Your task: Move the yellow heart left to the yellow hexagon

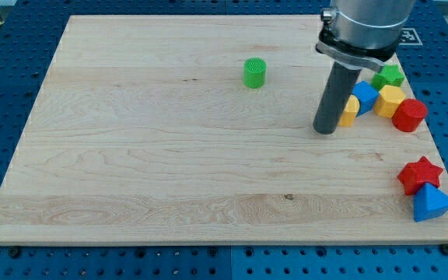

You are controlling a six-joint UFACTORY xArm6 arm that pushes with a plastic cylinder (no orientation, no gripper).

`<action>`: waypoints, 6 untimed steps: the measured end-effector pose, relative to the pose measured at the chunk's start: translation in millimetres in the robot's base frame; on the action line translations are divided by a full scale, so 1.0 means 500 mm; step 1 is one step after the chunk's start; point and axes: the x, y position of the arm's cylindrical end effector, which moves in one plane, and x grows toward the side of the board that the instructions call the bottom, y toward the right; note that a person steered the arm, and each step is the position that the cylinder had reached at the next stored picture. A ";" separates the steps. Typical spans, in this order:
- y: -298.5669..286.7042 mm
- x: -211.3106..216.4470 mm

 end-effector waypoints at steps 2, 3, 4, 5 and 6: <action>-0.022 -0.034; 0.006 -0.034; 0.039 -0.036; 0.099 -0.036; 0.117 -0.035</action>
